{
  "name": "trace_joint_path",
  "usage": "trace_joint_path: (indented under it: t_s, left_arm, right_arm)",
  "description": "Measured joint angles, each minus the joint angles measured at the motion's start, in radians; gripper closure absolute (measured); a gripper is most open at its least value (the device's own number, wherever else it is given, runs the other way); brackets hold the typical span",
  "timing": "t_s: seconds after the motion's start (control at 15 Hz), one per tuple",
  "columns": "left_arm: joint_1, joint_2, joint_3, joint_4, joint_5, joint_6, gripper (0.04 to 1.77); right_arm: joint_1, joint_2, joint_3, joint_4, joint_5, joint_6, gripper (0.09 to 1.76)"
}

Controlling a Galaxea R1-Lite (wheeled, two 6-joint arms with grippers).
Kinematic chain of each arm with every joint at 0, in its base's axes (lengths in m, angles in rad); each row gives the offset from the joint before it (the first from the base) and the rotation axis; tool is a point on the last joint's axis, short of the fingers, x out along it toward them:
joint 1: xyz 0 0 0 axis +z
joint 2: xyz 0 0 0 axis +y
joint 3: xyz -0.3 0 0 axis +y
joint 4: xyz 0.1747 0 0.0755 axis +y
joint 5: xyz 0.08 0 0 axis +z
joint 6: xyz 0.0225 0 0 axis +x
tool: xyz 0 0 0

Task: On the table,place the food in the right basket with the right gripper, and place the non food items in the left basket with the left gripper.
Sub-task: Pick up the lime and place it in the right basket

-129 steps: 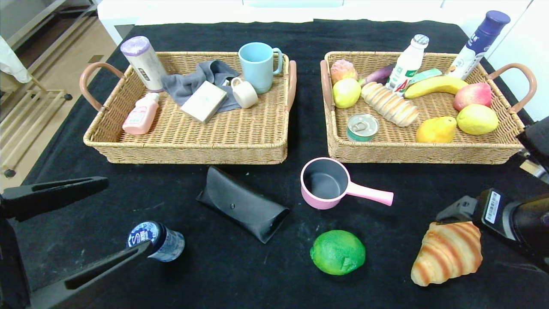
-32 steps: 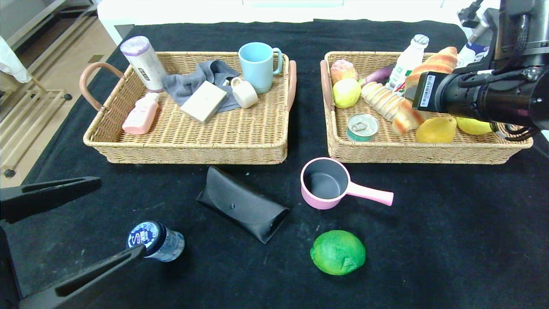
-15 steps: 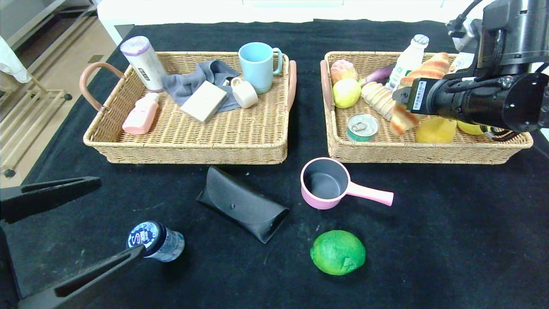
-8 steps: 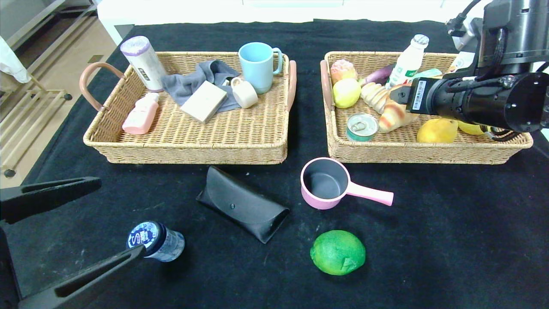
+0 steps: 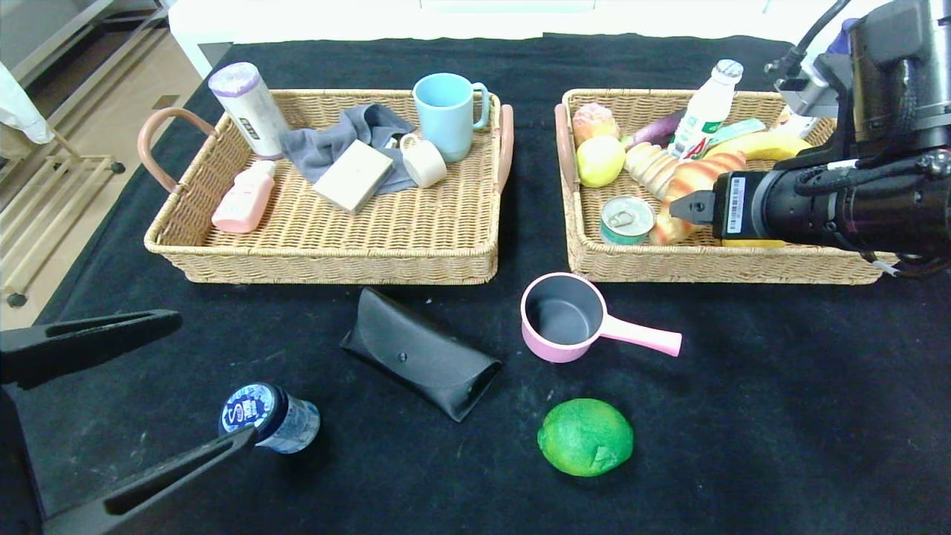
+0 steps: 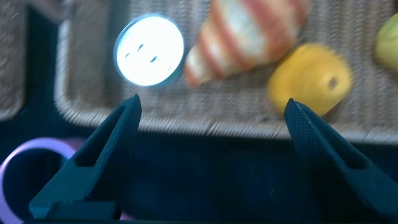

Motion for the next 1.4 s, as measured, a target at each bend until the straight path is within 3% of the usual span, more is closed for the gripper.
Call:
trace_joint_path:
  t_s: [0.2, 0.6, 1.0, 1.4]
  left_arm:
    - [0.000, 0.007, 0.005, -0.001, 0.000, 0.000, 0.09]
    - [0.001, 0.010, 0.007, -0.001, 0.002, 0.000, 0.09]
    - [0.001, 0.007, 0.005, -0.001, 0.002, 0.000, 0.09]
    - [0.001, 0.016, 0.007, -0.004, 0.008, 0.000, 0.09]
  right_arm:
    - [0.106, -0.065, 0.055, 0.123, 0.000, 0.079, 0.16]
    - [0.282, -0.099, 0.084, 0.330, 0.003, 0.394, 0.15]
    - [0.411, 0.002, 0.075, 0.348, 0.002, 0.467, 0.15]
    - [0.438, 0.083, 0.042, 0.364, 0.001, 0.500, 0.15]
